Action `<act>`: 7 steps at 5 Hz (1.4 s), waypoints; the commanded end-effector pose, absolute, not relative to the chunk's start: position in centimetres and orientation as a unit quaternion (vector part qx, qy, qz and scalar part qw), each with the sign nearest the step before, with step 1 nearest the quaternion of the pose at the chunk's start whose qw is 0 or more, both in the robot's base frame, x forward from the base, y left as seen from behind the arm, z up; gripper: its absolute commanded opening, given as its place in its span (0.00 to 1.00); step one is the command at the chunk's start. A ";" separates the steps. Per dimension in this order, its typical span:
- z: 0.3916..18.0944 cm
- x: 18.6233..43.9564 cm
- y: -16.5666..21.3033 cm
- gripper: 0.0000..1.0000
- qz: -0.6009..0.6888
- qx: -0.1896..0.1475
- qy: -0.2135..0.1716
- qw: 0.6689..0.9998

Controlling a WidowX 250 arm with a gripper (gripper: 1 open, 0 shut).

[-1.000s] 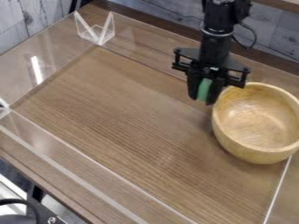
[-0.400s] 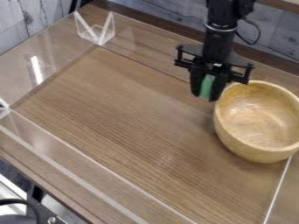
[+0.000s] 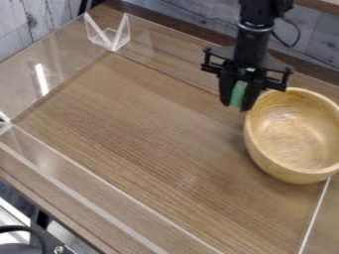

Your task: Put green stick into wooden bowl

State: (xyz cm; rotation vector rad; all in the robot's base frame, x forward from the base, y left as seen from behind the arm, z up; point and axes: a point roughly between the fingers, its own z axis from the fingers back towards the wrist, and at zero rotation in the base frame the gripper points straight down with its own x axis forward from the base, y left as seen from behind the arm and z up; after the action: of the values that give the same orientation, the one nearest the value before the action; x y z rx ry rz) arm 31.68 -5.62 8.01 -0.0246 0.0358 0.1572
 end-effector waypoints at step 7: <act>11.9 30.6 -8.9 0.00 0.015 -0.042 -0.030 0.999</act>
State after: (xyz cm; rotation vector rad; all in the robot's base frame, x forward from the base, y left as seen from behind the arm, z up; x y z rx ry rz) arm 30.23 -8.61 9.24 -0.0619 0.0252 0.0377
